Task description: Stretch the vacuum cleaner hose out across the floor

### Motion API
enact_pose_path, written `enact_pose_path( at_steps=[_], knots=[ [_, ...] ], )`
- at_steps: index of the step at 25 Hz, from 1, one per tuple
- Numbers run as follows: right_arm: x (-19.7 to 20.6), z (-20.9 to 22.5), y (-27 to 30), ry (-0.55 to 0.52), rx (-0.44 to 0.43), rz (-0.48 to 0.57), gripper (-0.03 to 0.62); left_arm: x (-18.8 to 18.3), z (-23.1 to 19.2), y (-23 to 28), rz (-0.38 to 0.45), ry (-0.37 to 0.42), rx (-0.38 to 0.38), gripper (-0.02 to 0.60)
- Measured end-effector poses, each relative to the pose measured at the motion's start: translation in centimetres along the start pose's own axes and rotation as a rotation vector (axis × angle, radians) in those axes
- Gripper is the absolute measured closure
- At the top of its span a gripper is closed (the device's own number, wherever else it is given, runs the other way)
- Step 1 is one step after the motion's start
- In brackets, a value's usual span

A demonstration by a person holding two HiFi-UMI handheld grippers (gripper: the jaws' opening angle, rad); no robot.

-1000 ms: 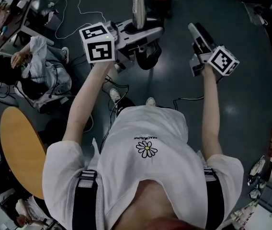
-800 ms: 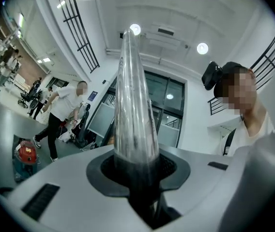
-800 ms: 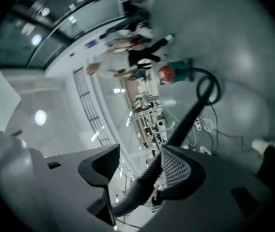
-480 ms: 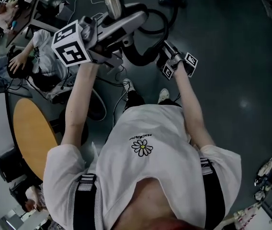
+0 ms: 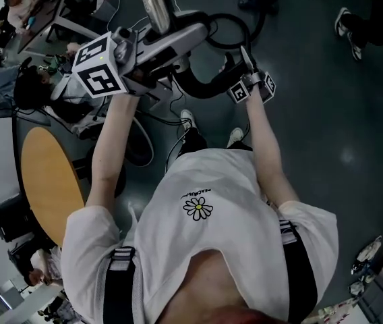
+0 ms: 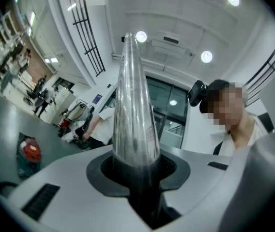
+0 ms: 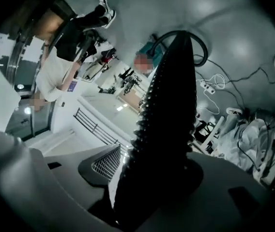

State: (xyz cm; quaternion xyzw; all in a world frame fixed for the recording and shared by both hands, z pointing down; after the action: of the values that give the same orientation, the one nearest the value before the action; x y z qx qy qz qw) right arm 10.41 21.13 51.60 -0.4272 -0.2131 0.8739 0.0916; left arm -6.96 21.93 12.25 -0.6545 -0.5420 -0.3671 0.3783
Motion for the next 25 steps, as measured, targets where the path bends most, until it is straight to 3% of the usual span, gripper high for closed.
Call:
enact_pose_path(
  at_steps=[1, 2, 4, 5, 7, 9, 11, 14, 17, 21, 25],
  knots=[
    [-0.5, -0.5, -0.2, -0.042, 0.016, 0.031, 0.329, 0.1, -0.6, -0.4, -0.037, 0.072, -0.08, 0.472],
    [-1.1, -1.2, -0.5, -0.1, 0.034, 0.052, 0.377, 0.2, -1.2, -0.8, -0.112, 0.171, -0.181, 0.472],
    [-2.8, -3.6, -1.2, -0.244, 0.062, 0.083, 0.404, 0.9, -2.7, -1.5, -0.328, 0.332, -0.376, 0.46],
    [-3.7, -5.2, -1.4, -0.313, 0.052, 0.101, 0.412, 1.5, -3.7, -1.9, -0.411, 0.348, -0.443, 0.46],
    [-5.1, -9.0, -1.5, -0.425, -0.019, 0.144, 0.42, 2.9, -6.1, -3.4, -0.462, 0.268, -0.524, 0.459],
    [-5.5, -13.2, -0.6, -0.512, -0.113, 0.177, 0.458, 5.0, -8.2, -5.6, -0.421, 0.087, -0.571, 0.456],
    [-5.1, -17.4, 1.3, -0.614, -0.147, 0.171, 0.464, 7.8, -9.2, -7.5, -0.334, -0.124, -0.605, 0.456],
    [-3.3, -22.6, 5.8, -0.727, -0.149, 0.098, 0.465, 12.6, -9.7, -8.8, -0.109, -0.499, -0.589, 0.453],
    [-0.4, -25.8, 11.0, -0.774, -0.183, 0.004, 0.465, 17.1, -11.3, -9.1, 0.07, -0.857, -0.484, 0.453],
    [3.0, -28.1, 15.3, -0.753, -0.249, -0.107, 0.465, 21.8, -12.1, -8.0, 0.103, -1.237, -0.284, 0.434],
    [5.9, -27.7, 17.8, -0.714, -0.235, -0.189, 0.465, 25.6, -11.3, -7.3, 0.18, -1.537, -0.091, 0.425]
  ],
)
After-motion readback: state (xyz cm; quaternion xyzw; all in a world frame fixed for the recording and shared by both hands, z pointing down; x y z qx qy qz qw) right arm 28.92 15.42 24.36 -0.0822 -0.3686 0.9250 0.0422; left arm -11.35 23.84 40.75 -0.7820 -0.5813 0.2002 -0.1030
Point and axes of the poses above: the fingertips, and each gripper's own axes: y forward along the fingers, z to its right, x out of its underside, the point moved 10 cm from there along -y, backward along the fingers, and after that the axes turned 12 degrees about -x, right-handed, at the moved point
